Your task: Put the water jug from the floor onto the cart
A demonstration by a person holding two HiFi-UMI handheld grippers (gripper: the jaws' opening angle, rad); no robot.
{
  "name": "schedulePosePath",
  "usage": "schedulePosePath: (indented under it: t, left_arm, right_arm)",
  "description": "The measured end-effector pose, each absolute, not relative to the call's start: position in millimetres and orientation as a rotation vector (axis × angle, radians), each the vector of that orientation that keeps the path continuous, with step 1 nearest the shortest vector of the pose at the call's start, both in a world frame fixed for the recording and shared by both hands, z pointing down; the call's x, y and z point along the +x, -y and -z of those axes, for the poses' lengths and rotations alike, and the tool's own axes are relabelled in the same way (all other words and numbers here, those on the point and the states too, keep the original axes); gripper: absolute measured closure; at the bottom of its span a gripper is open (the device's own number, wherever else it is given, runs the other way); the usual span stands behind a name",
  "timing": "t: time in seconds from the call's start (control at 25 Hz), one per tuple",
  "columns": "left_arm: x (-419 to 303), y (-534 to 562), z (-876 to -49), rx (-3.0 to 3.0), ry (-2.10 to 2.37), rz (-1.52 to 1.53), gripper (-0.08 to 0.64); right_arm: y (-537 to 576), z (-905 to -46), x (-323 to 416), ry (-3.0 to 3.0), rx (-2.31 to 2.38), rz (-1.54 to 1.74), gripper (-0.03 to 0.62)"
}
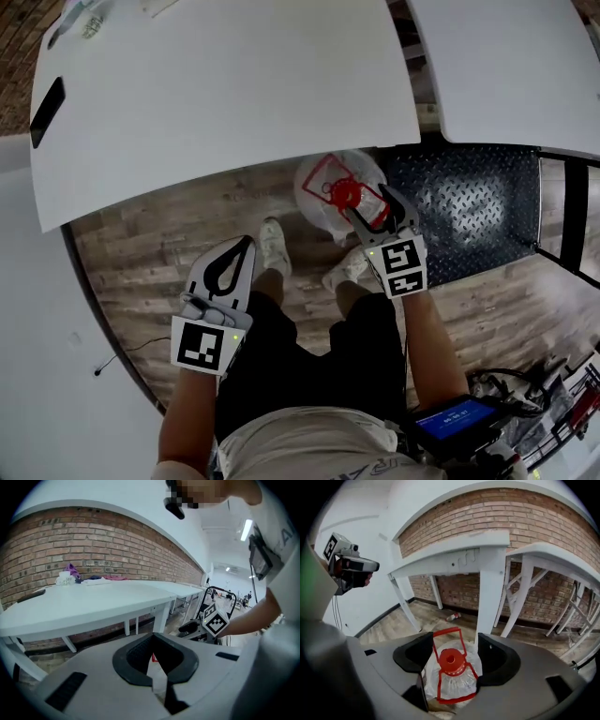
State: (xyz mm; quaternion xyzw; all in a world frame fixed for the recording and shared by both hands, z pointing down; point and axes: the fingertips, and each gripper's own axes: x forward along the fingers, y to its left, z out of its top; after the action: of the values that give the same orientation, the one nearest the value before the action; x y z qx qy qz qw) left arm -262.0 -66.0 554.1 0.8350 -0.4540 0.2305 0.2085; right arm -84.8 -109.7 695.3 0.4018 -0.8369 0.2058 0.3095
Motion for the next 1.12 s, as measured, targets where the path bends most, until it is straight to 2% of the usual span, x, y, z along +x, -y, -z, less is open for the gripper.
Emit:
schedulePosePath:
  t: [0.12,0.32,0.8,0.84,1.12]
  left_arm:
    - [-265.2,54.3,-569.6,2.301,1.258,-0.672,0.558]
    - [-274.9,44.4,-581.3,2.288,1.256,-0.693,0.558]
    - [-271.3,41.7,-585.8,2.306,1.234,-0.708,0.558]
    - [-271.3,41.8,-585.6,2.307,1.232,-0.712,0.558]
    - [-260.9,48.7,-570.1,2.371,1.202,-0.678,0.558]
  right_arm:
    - [103.7,-732.7,-97.4,2.19,0.998,-0.553,0.272]
    - [106.3,-781.8,-113.4,2.113,0.97,-0.522,0.25]
    - [109.7,-818.8,-115.9,2.086,1.037,-0.49,0.254]
    - [110.0,-820.2,-116.4,2.083,1.04,-0.491,0.269]
    - [94.6,-800.6,-106.9,2.051,1.11,-0.521,0.278]
